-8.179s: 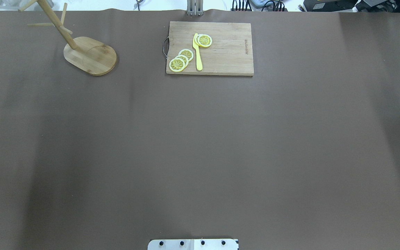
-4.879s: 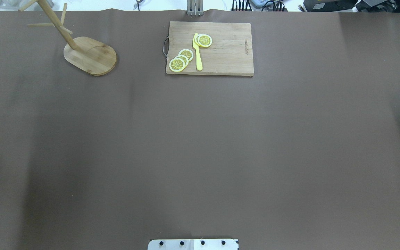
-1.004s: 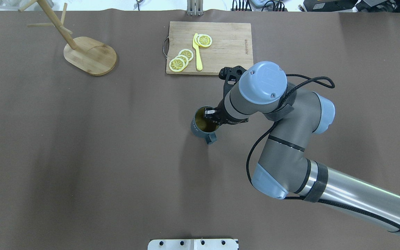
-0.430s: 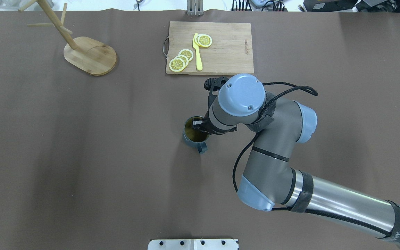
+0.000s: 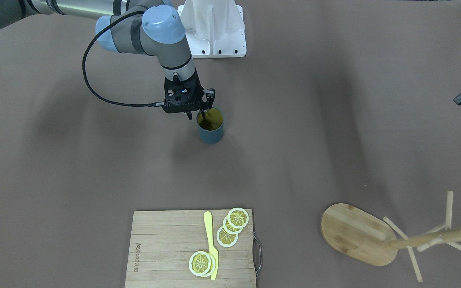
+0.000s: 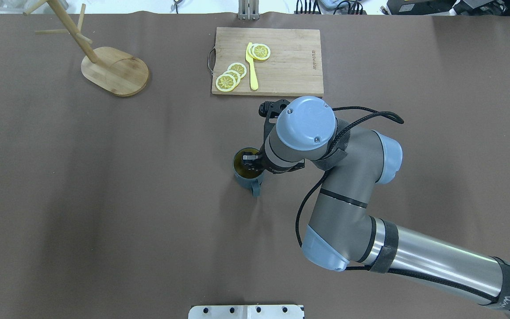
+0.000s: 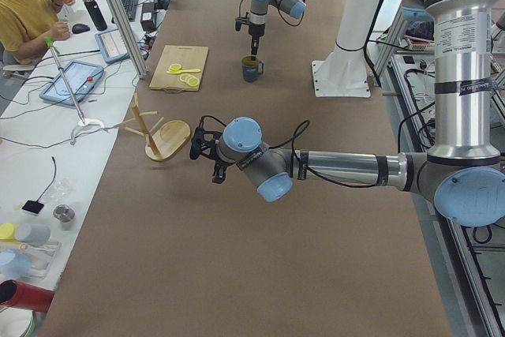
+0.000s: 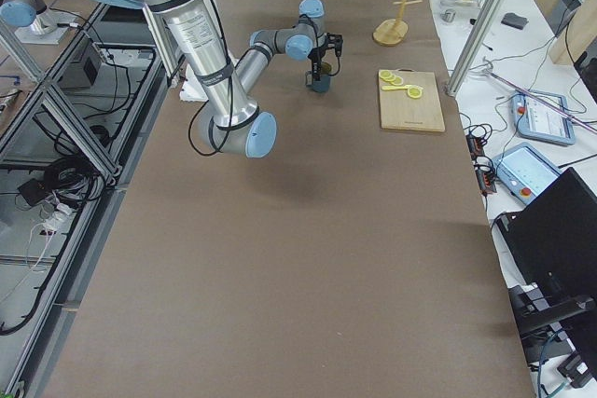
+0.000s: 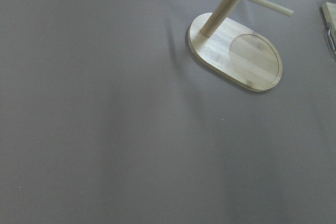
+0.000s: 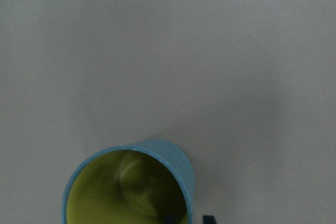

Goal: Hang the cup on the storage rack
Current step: 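Open the right gripper and raise it away from the mug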

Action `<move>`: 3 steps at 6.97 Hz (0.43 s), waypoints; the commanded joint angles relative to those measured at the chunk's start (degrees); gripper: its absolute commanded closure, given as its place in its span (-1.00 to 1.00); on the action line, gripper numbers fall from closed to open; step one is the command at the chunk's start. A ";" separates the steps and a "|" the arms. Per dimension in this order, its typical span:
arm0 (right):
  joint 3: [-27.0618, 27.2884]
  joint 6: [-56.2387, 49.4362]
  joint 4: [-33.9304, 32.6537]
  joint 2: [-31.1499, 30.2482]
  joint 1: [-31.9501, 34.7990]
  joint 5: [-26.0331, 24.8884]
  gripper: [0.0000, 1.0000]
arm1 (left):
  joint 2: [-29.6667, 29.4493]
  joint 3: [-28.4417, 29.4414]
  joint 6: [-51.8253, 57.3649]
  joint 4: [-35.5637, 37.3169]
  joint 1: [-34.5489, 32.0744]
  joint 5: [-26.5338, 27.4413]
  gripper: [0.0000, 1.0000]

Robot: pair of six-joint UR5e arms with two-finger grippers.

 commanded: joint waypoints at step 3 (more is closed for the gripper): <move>7.46 -2.49 0.32 -7.56 11.74 10.63 -0.99 | -6.61 -6.32 -12.48 -0.87 6.84 2.39 -0.95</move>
